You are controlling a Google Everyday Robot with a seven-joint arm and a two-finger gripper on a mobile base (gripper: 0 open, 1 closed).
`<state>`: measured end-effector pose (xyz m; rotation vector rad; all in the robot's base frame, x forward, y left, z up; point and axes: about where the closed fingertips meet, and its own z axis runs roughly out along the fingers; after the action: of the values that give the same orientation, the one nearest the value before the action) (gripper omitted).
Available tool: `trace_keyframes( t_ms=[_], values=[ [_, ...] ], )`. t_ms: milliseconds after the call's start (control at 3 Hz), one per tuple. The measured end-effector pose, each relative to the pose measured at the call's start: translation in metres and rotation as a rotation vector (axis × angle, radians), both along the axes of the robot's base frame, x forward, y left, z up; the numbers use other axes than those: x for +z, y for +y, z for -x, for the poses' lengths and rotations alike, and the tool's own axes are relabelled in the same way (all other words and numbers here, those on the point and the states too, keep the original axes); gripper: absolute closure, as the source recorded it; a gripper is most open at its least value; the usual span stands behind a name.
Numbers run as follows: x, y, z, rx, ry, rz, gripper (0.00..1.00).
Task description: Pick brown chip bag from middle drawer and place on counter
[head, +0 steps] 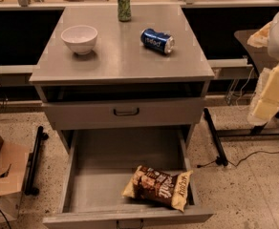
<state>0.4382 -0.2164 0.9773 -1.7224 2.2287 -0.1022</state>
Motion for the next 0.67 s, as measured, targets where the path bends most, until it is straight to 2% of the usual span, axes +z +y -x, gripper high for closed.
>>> trace_keyframes(
  t_ms=[333, 667],
  values=[
    [0.0, 0.0, 0.0, 0.0, 0.0, 0.0, 0.0],
    [-0.007, 0.013, -0.003, 0.01, 0.0, -0.031, 0.0]
  ],
)
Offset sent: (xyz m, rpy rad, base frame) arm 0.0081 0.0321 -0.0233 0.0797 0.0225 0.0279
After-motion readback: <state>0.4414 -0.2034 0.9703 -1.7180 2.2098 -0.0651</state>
